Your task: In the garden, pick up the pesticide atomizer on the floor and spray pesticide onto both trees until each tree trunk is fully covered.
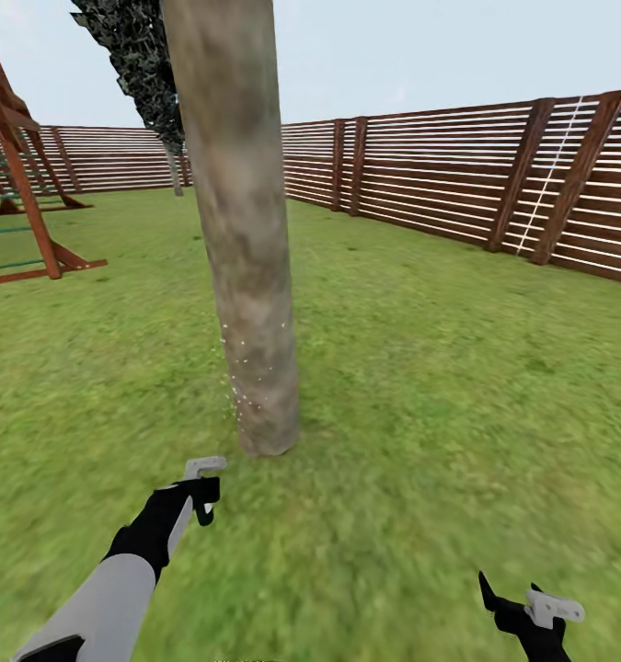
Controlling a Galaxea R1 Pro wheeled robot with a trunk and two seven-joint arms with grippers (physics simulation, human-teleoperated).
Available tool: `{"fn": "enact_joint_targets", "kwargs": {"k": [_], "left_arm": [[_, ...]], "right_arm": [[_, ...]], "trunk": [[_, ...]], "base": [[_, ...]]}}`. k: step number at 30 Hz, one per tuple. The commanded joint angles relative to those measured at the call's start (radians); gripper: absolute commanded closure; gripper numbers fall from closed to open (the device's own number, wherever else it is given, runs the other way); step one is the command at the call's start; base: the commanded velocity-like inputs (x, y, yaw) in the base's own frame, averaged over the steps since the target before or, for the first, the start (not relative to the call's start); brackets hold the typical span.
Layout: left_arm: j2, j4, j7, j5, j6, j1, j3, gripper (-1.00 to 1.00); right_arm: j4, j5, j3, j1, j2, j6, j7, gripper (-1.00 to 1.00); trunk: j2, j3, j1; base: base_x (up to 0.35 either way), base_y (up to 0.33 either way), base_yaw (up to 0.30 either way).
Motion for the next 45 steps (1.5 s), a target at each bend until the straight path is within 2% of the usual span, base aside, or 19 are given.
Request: {"fn": "enact_joint_targets", "kwargs": {"k": [1, 8, 24, 45], "left_arm": [[0.000, 0.000, 0.000, 0.000, 0.000, 0.000, 0.000, 1.00], [0.000, 0.000, 0.000, 0.000, 0.000, 0.000, 0.000, 1.00], [0.000, 0.000, 0.000, 0.000, 0.000, 0.000, 0.000, 1.00], [0.000, 0.000, -0.002, 0.000, 0.000, 0.000, 0.001, 1.00]], "right_arm": [[0.000, 0.000, 0.000, 0.000, 0.000, 0.000, 0.000, -1.00], [0.000, 0.000, 0.000, 0.000, 0.000, 0.000, 0.000, -1.00], [0.000, 0.000, 0.000, 0.000, 0.000, 0.000, 0.000, -1.00], [0.000, -0.001, 0.000, 0.000, 0.000, 0.000, -0.001, -1.00]], "trunk": [[0.000, 0.000, 0.000], [0.000, 0.000, 0.000], [0.000, 0.000, 0.000], [0.000, 0.000, 0.000]], "base": [[0.000, -0.274, 0.277], [0.000, -0.275, 0.233], [0.000, -0.275, 0.016], [0.000, -0.275, 0.271]]}}
